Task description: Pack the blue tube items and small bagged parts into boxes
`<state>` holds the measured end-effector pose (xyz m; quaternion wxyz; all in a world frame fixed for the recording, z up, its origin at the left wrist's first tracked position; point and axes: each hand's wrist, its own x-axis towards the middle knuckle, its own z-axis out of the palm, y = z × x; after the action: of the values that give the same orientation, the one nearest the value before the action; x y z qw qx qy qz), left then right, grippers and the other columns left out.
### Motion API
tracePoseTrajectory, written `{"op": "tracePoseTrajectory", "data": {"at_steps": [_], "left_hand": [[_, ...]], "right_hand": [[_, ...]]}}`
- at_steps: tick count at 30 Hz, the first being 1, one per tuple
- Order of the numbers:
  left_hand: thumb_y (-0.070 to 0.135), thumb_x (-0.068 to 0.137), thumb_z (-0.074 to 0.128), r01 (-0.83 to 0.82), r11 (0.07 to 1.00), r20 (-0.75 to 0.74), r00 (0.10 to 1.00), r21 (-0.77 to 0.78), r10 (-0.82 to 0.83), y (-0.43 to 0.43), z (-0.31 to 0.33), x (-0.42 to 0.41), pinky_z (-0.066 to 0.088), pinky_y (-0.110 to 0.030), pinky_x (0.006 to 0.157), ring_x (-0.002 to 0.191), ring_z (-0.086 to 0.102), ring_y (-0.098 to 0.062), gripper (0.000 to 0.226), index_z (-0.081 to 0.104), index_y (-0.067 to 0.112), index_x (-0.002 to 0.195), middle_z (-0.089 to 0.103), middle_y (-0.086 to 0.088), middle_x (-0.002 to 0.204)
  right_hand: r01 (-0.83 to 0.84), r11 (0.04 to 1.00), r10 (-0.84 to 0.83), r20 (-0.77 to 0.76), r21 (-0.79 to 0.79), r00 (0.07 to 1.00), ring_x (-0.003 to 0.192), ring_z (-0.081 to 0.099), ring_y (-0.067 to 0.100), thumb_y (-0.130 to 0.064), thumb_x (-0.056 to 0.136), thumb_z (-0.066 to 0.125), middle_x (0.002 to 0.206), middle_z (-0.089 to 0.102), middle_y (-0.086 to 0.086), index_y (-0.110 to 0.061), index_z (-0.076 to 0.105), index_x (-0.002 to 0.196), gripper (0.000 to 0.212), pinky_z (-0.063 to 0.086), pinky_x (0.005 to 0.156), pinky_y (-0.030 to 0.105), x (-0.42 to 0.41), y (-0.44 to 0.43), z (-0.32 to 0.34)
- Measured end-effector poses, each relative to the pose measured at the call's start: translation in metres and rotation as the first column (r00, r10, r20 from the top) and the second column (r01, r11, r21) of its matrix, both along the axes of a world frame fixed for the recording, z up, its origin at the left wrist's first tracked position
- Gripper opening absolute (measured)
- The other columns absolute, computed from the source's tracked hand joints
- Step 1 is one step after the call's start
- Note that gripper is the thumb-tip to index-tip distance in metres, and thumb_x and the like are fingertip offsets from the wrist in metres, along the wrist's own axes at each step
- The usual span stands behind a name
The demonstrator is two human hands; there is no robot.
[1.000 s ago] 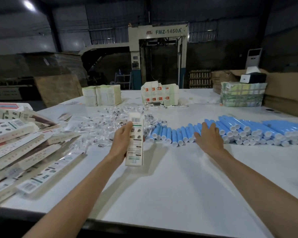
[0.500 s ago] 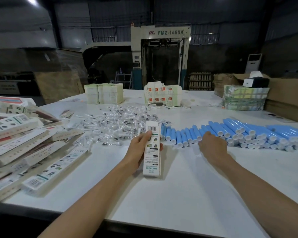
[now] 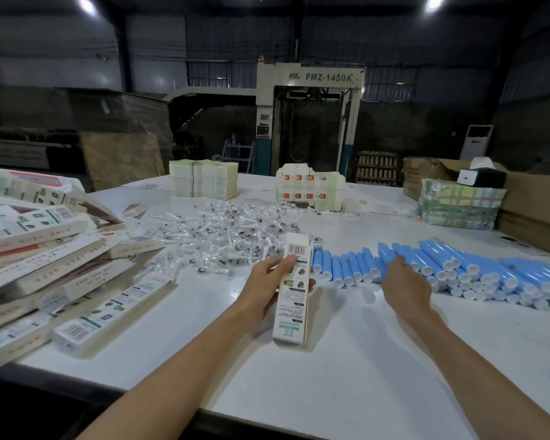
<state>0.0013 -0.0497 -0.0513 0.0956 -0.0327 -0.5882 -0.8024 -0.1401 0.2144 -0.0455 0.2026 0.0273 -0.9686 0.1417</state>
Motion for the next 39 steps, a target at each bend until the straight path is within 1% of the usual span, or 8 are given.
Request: {"op": "tracePoseTrajectory", "data": {"at_steps": [2,4,9,12,16,25,32,39], "left_hand": [[0.042,0.101,0.072,0.016,1.0,-0.007,1.0,-0.013,-0.016,0.001,0.0,-0.001,0.065,-0.053,0.093,0.112,0.076,-0.044,0.047,0.068,0.009,0.135,0.077,-0.019,0.127],[0.042,0.101,0.073,0.035,0.999,-0.008,0.999,-0.022,-0.035,0.001,0.001,-0.002,0.065,-0.053,0.091,0.111,0.076,-0.045,0.046,0.068,0.01,0.134,0.076,-0.019,0.127],[0.049,0.09,0.084,0.041,0.998,0.004,0.999,-0.053,-0.041,0.001,0.002,0.0,0.061,-0.061,0.097,0.112,0.076,-0.045,0.056,0.07,0.015,0.132,0.077,-0.02,0.124],[0.052,0.083,0.088,0.027,0.997,-0.002,1.0,-0.066,-0.028,0.001,0.005,0.002,0.053,-0.069,0.106,0.114,0.074,-0.048,0.065,0.07,0.013,0.131,0.077,-0.021,0.124],[0.055,0.072,0.095,0.034,0.997,-0.018,0.999,-0.07,-0.035,0.003,0.007,0.004,0.051,-0.071,0.107,0.115,0.073,-0.05,0.077,0.07,0.013,0.132,0.077,-0.021,0.124],[0.039,0.093,0.085,0.049,0.997,-0.027,0.998,-0.056,-0.05,-0.001,0.004,0.004,0.051,-0.073,0.105,0.109,0.074,-0.052,0.054,0.068,0.011,0.135,0.075,-0.026,0.124],[0.042,0.094,0.083,0.107,0.99,-0.02,0.994,-0.09,-0.109,0.003,0.005,0.008,0.062,-0.06,0.096,0.106,0.076,-0.05,0.045,0.074,0.013,0.129,0.075,-0.028,0.123],[0.048,0.091,0.086,0.097,0.989,0.022,0.995,-0.109,-0.095,0.003,0.001,0.007,0.063,-0.059,0.094,0.105,0.076,-0.05,0.047,0.076,0.017,0.125,0.076,-0.028,0.12]], "right_hand": [[-0.118,0.885,0.138,0.011,-0.451,0.99,0.079,0.057,0.031,-0.011,0.108,0.043,0.099,0.064,0.017,-0.002,0.053,0.113,0.014,0.043,0.067,0.038,0.015,-0.007,0.02],[-0.207,0.574,0.308,-0.025,-0.793,0.951,0.081,0.059,0.023,-0.018,0.113,0.039,0.095,0.066,0.009,-0.003,0.059,0.117,0.025,0.043,0.07,0.036,0.031,-0.021,0.042],[-0.376,-0.05,0.596,-0.33,-0.925,0.732,0.088,0.076,0.021,-0.021,0.111,0.05,0.099,0.071,0.009,-0.002,0.056,0.124,0.024,0.061,0.078,0.03,0.065,-0.059,0.09],[-0.404,-0.18,0.638,-0.419,-0.897,0.646,0.1,0.077,0.031,-0.015,0.106,0.058,0.104,0.077,0.014,-0.006,0.047,0.128,0.026,0.063,0.085,0.038,0.068,-0.077,0.107],[-0.416,-0.135,0.626,-0.403,-0.899,0.667,0.1,0.076,0.028,-0.013,0.102,0.065,0.117,0.073,0.023,-0.006,0.042,0.134,0.04,0.06,0.083,0.031,0.062,-0.093,0.108],[-0.397,0.235,0.678,-0.143,-0.887,0.721,0.089,0.077,0.015,-0.015,0.084,0.086,0.116,0.067,0.01,-0.032,0.025,0.144,0.087,0.059,0.069,0.028,0.042,-0.082,0.083],[-0.399,0.437,0.735,0.064,-0.806,0.675,0.101,0.066,0.017,-0.046,0.099,0.065,0.121,0.069,0.005,-0.028,0.054,0.126,0.034,0.049,0.078,0.033,0.044,-0.081,0.084],[-0.366,0.581,0.72,0.25,-0.727,0.647,0.096,0.062,0.018,-0.036,0.11,0.043,0.116,0.07,0.012,-0.014,0.06,0.123,0.03,0.056,0.087,0.038,0.065,-0.085,0.064]]}}
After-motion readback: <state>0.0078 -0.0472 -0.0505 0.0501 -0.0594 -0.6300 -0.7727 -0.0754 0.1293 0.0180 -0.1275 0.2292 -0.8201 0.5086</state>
